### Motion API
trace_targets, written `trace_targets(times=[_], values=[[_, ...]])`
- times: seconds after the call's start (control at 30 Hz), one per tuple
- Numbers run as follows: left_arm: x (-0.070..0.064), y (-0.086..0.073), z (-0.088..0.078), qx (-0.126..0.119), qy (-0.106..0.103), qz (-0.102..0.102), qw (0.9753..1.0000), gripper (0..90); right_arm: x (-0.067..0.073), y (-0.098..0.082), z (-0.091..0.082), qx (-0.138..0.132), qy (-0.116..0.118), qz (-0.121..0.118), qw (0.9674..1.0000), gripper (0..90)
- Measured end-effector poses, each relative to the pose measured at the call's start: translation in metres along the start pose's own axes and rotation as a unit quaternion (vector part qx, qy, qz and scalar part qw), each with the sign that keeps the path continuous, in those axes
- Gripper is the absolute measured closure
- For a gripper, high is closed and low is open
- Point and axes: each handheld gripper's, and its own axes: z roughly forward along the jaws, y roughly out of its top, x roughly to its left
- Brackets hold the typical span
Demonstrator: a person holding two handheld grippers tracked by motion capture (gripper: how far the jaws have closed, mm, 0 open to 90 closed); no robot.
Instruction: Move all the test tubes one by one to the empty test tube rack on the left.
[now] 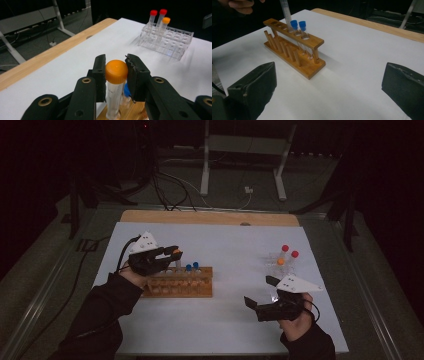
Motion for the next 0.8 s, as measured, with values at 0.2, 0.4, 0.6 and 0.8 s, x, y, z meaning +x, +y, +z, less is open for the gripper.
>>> trace_targets(times=[0.2,0.4,0.6,0.8], values=[[0.001,-0.013,0.008,0.007,-0.004,-0.010,0.9999,71.9,-0.001,-0.001,-0.001,-0.001,0.001,0.000,1.0000,0.0],[0.000,-0.025,0.015,0.014,-0.007,-0.015,0.9998,71.9,-0.001,-0.001,-0.001,0.000,0.002,-0.001,1.0000,0.0],[0.000,-0.035,0.019,0.020,-0.008,-0.023,0.9995,71.8,0.000,-0.001,-0.001,0.002,0.002,-0.005,1.0000,0.0],[0.000,-0.041,0.022,0.021,-0.009,-0.025,0.9994,71.8,0.000,-0.001,-0.002,0.001,0.003,-0.005,1.0000,0.0]])
